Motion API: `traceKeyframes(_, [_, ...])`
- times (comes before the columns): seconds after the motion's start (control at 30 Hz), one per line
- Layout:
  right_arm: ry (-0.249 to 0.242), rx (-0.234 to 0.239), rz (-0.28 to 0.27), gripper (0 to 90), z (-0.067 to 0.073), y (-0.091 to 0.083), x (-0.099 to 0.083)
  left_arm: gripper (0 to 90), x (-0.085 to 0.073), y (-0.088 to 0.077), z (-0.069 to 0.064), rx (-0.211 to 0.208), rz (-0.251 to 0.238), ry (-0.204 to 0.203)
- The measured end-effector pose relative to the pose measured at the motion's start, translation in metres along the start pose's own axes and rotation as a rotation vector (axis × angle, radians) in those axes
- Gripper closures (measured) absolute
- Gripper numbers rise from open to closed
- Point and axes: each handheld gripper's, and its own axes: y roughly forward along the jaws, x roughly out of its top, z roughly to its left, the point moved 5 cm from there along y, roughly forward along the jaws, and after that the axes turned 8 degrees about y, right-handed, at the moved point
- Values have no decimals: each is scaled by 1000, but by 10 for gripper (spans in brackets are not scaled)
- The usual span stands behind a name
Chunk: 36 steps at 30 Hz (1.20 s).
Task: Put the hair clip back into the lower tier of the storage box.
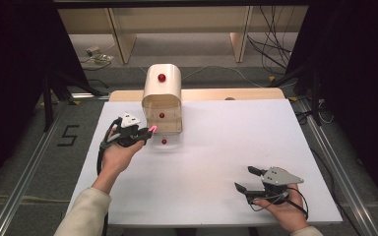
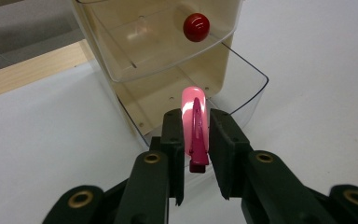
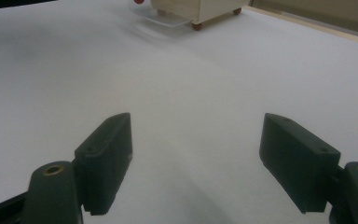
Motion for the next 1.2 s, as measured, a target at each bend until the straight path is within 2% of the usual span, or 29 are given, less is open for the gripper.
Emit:
traceKeyframes(0.53, [-1, -1, -1, 265, 0, 0, 0, 759, 6, 8, -2, -11, 14, -14])
traceKeyframes(1.2, [1, 0, -3, 265, 0, 0, 0, 759, 10, 22, -2, -15, 51, -11])
